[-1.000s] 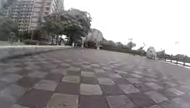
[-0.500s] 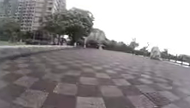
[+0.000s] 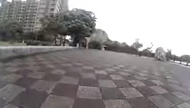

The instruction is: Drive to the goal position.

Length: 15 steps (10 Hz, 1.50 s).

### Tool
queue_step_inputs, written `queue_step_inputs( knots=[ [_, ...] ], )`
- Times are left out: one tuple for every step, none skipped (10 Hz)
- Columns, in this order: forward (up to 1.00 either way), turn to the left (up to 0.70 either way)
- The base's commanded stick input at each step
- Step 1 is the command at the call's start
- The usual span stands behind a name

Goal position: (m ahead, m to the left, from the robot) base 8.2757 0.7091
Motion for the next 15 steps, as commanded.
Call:
queue_step_inputs(
  knots=[
    [0.85, -0.05],
    [0.85, -0.05],
    [0.85, -0.02],
    [0.85, 0.01],
    [0.85, 0.01],
    [0.85, 0.01],
    [0.85, 0.01],
    [0.85, 0.01],
    [0.85, 0.01],
    [0.85, 0.01],
    [0.85, 0.01],
    [0.85, 0.01],
    [0.85, 0.01],
    [0.85, 0.01],
    [0.85, 0.01]
  ],
)
